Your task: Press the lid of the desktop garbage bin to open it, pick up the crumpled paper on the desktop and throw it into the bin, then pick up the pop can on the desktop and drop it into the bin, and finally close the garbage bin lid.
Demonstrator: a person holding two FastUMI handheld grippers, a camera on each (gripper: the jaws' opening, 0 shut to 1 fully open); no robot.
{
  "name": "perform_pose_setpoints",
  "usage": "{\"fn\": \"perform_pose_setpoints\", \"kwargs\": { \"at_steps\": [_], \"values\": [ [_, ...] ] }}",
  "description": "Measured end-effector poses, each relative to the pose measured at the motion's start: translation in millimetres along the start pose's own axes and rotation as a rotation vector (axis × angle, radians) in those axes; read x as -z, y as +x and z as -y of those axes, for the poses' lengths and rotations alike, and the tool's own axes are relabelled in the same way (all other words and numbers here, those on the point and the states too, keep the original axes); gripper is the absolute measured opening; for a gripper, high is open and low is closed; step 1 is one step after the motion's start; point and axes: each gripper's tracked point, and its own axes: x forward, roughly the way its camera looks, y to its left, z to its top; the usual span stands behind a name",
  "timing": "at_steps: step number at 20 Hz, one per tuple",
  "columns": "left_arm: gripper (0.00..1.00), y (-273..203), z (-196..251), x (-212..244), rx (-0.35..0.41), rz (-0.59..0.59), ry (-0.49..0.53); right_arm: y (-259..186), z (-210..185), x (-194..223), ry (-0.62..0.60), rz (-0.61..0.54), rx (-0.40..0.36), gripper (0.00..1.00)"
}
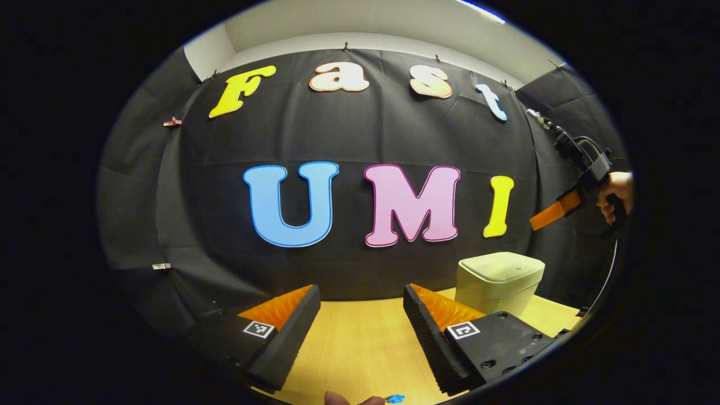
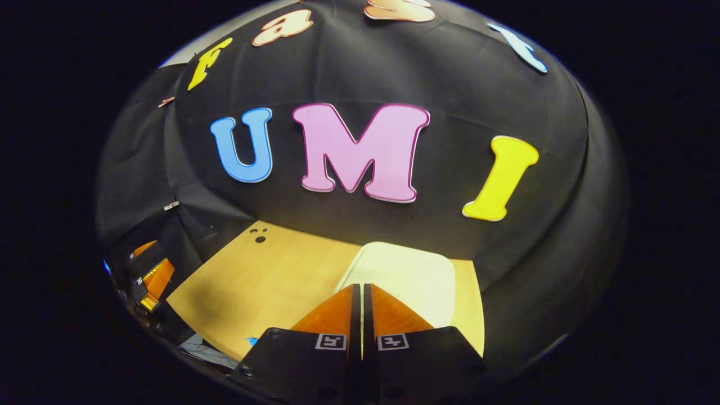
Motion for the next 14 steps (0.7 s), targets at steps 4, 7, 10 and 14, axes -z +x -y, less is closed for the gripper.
{"fn": "perform_pose_setpoints", "kwargs": {
  "at_steps": [4, 7, 10, 14],
  "values": [
    [0.96, -1.1, 2.3, 4.5, 0.003, -0.003, -0.014, 29.8, 7.5, 20.0, 0.033, -0.158, -0.043, 0.05],
    [0.96, -2.0, 2.8, 9.0, 0.004, -0.005, -0.028, 49.0, 19.5, 34.5, 0.037, -0.248, -0.042, 0.05],
    [0.95, -3.5, 3.9, 10.9, 0.005, -0.008, -0.039, 61.4, 31.6, 46.1, 0.026, -0.32, -0.024, 0.05],
    [0.95, -5.6, 2.3, 14.0, -0.001, -0.011, -0.041, 75.7, 45.0, 58.5, 0.044, -0.389, -0.022, 0.05]
  ]
}}
